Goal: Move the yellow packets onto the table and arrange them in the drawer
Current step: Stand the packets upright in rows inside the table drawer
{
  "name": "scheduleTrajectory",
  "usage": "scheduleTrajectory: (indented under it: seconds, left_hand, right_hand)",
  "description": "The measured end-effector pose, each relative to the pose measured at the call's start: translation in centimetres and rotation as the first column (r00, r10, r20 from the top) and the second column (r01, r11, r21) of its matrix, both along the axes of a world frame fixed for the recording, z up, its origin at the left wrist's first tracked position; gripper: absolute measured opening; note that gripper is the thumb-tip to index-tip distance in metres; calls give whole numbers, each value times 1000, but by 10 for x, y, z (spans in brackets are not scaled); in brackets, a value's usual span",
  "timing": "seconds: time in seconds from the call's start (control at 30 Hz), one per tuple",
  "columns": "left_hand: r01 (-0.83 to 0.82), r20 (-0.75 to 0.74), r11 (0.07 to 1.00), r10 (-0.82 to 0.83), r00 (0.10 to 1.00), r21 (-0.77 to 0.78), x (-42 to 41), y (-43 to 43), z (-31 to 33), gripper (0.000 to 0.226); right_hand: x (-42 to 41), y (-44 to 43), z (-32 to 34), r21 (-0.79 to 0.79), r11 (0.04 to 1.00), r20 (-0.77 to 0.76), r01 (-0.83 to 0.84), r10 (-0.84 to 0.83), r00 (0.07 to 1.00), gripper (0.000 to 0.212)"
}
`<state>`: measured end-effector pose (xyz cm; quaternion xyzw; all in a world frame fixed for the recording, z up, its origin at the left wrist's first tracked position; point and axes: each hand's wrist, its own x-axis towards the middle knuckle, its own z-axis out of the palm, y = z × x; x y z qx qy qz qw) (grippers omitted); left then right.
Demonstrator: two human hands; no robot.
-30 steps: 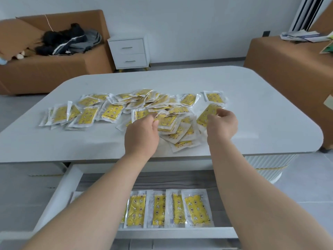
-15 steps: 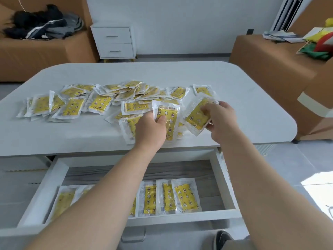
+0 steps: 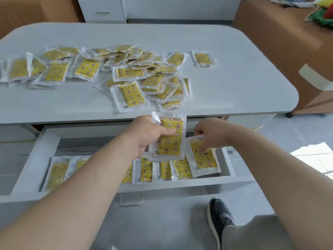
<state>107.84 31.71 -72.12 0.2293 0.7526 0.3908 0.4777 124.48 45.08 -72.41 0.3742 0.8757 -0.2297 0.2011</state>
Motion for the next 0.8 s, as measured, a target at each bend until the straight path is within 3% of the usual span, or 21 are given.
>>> scheduleTrajectory:
  seconds: [0.07, 0.17, 0.27, 0.37, 0.43, 0.53, 0.6, 0.7, 0.8]
  left_hand:
    - [21, 12, 999, -20, 1000, -25, -2, 0, -9, 28]
    - [24, -31, 997, -27, 999, -78, -6, -2, -17, 51]
    - [9, -53, 998, -13, 999, -64, -10, 2, -18, 37]
    - [22, -69, 999, -25, 997, -35, -10, 9, -17, 28]
    - [27, -76, 999, -29, 997, -26, -8, 14, -14, 25]
    - [40, -83, 999, -43, 996, -30, -5, 21, -15, 31]
    - [53, -90, 997, -57, 994, -49, -4, 23, -17, 39]
    - [63, -112, 995, -72, 991, -76, -4, 26, -23, 59]
    - [87, -129, 991, -100, 987, -97, -7, 26, -26, 58]
  right_hand:
    - [2, 3, -19, 8, 999, 56, -45, 45, 997, 29]
    - [4, 6, -42, 8, 997, 107, -77, 75, 991, 29]
    - [6, 8, -58, 33, 995, 139, -96, 91, 986, 32]
    - [5, 9, -71, 78, 987, 189, -137, 120, 975, 53]
    - [3, 9, -81, 134, 969, 280, -207, 163, 946, 54]
    - [2, 2, -90, 296, 891, 421, -344, 202, 884, 36]
    - [3, -2, -96, 356, 853, 457, -382, 198, 867, 47]
    - [4, -7, -93, 397, 854, 420, -335, 156, 894, 62]
    - [3, -1, -77, 338, 909, 286, -244, 147, 947, 56]
